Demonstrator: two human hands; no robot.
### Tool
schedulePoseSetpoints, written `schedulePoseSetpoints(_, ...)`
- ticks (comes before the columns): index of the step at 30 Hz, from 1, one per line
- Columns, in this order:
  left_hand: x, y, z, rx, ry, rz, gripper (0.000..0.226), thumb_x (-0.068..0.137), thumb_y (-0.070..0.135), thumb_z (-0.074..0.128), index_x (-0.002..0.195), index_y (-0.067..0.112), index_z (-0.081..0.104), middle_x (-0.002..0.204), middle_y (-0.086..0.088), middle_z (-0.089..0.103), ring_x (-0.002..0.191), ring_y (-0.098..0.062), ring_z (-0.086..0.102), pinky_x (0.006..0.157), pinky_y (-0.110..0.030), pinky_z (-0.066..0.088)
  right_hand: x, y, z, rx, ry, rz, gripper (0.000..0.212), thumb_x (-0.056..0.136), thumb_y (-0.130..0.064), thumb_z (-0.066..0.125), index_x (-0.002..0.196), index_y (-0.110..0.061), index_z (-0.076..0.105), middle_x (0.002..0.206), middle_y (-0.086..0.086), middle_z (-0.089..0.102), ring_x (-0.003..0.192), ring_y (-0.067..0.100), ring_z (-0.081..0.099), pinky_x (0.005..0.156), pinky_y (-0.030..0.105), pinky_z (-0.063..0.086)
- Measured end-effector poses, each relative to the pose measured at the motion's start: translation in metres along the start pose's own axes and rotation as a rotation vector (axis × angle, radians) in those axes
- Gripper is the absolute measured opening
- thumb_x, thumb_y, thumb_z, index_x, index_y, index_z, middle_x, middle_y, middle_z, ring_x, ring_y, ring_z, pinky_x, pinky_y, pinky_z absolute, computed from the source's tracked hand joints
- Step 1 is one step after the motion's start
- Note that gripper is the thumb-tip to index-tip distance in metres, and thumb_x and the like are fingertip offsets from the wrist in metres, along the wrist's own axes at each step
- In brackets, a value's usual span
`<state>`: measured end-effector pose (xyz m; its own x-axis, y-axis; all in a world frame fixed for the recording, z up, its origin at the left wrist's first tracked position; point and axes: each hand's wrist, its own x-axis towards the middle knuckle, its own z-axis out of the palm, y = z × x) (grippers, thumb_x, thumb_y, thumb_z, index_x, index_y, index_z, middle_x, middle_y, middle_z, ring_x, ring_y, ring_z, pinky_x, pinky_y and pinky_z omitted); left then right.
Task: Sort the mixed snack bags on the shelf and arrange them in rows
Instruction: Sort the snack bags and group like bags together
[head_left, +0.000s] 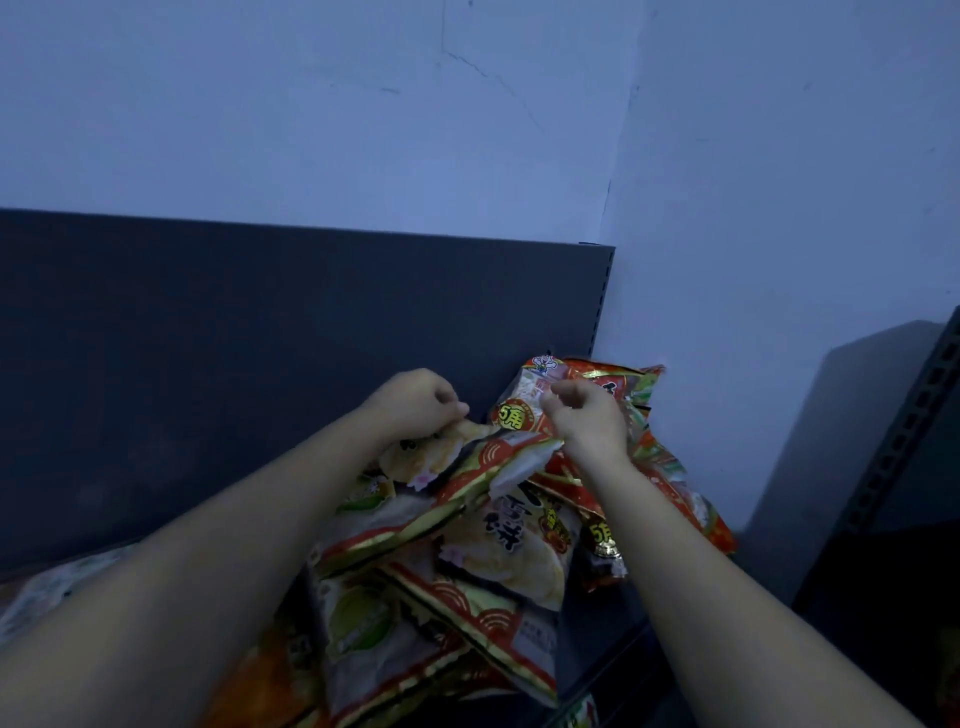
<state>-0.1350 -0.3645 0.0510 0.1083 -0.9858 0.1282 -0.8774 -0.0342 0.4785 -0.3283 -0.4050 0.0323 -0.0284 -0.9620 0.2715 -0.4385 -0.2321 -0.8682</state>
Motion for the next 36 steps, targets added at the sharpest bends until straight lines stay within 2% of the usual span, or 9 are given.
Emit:
schedulePoseSetpoints(4, -0.042, -0.017, -0.027, 0.099, 0.104, -0.079, 0.033, 0.092, 0.040, 0.059, 0.117, 0.019, 0.066, 0.122, 0.002, 0.064, 0.110, -0.018, 0.058, 0.092, -0.035, 0.049, -0.014, -0.035, -0.005, 0.003, -0.141, -0.073, 0.021, 0.092, -0.030, 0.064, 0.105, -0.014, 0.070, 0.106, 0.001, 0.069, 0.104, 0.021, 0.062, 0.094, 0.041, 0.050)
schedulePoseSetpoints(7, -0.076, -0.033, -0.043, 0.169, 0.145, -0.144, 0.036, 0.092, 0.040, 0.060, 0.120, 0.017, 0.064, 0.126, -0.002, 0.062, 0.113, -0.021, 0.057, 0.094, -0.038, 0.049, -0.031, -0.063, -0.009, -0.176, -0.229, -0.173, 0.025, 0.091, -0.037, 0.063, 0.106, -0.018, 0.069, 0.109, -0.001, 0.068, 0.107, 0.020, 0.060, 0.095, 0.041, 0.049)
schedulePoseSetpoints(10, -0.112, -0.048, -0.053, 0.250, 0.172, -0.213, 0.037, 0.092, 0.040, 0.060, 0.120, 0.016, 0.064, 0.124, -0.004, 0.063, 0.112, -0.023, 0.057, 0.093, -0.040, 0.050, -0.061, -0.087, 0.004, -0.292, -0.312, -0.344, 0.035, 0.093, -0.039, 0.061, 0.122, -0.021, 0.064, 0.123, -0.004, 0.064, 0.117, 0.018, 0.057, 0.096, 0.034, 0.045)
schedulePoseSetpoints(14, -0.164, -0.071, -0.065, 0.364, 0.210, -0.303, 0.034, 0.091, 0.041, 0.058, 0.116, 0.019, 0.065, 0.118, -0.003, 0.065, 0.107, -0.024, 0.059, 0.088, -0.040, 0.052, -0.106, -0.102, 0.043, -0.332, -0.502, -0.516, 0.053, 0.094, -0.038, 0.059, 0.142, -0.021, 0.044, 0.136, 0.000, 0.055, 0.120, 0.020, 0.053, 0.093, 0.034, 0.043)
schedulePoseSetpoints(18, -0.224, -0.094, -0.078, 0.525, 0.211, -0.427, 0.034, 0.089, 0.042, 0.056, 0.113, 0.020, 0.064, 0.114, -0.003, 0.064, 0.101, -0.026, 0.060, 0.082, -0.039, 0.054, -0.150, -0.111, 0.082, -0.431, -0.611, -0.648, 0.057, 0.094, -0.039, 0.058, 0.145, -0.020, 0.039, 0.140, 0.004, 0.051, 0.126, 0.024, 0.048, 0.095, 0.037, 0.043)
schedulePoseSetpoints(22, -0.284, -0.114, -0.091, 0.658, 0.209, -0.546, 0.032, 0.092, 0.039, 0.054, 0.114, 0.017, 0.061, 0.120, -0.006, 0.060, 0.109, -0.027, 0.055, 0.078, -0.035, 0.046, -0.194, -0.122, 0.117, -0.532, -0.698, -0.771, 0.060, 0.093, -0.041, 0.059, 0.145, -0.020, 0.038, 0.141, 0.007, 0.048, 0.130, 0.028, 0.043, 0.100, 0.041, 0.045)
schedulePoseSetpoints(26, -0.347, -0.131, -0.106, 0.696, 0.196, -0.682, 0.037, 0.093, 0.041, 0.051, 0.122, 0.018, 0.058, 0.126, -0.006, 0.056, 0.118, -0.028, 0.051, 0.087, -0.038, 0.044, -0.240, -0.138, 0.148, -0.566, -0.801, -0.886, 0.053, 0.093, -0.031, 0.056, 0.143, -0.020, 0.039, 0.135, 0.009, 0.048, 0.128, 0.030, 0.042, 0.099, 0.043, 0.044)
schedulePoseSetpoints(28, -0.378, -0.141, -0.112, 0.699, 0.199, -0.753, 0.036, 0.092, 0.038, 0.051, 0.122, 0.018, 0.058, 0.126, -0.005, 0.056, 0.119, -0.027, 0.050, 0.089, -0.038, 0.043, -0.263, -0.146, 0.162, -0.560, -0.827, -0.940, 0.052, 0.093, -0.033, 0.056, 0.141, -0.020, 0.041, 0.135, 0.009, 0.050, 0.127, 0.030, 0.043, 0.099, 0.042, 0.044)
schedulePoseSetpoints(36, -0.500, -0.185, -0.137, 0.756, 0.194, -0.939, 0.026, 0.093, 0.035, 0.052, 0.110, 0.017, 0.061, 0.115, -0.004, 0.059, 0.110, -0.026, 0.052, 0.073, -0.034, 0.039, -0.370, -0.186, 0.211, -0.508, -0.966, -1.104, 0.055, 0.092, -0.041, 0.059, 0.139, -0.019, 0.044, 0.139, 0.007, 0.048, 0.131, 0.028, 0.040, 0.102, 0.040, 0.041)
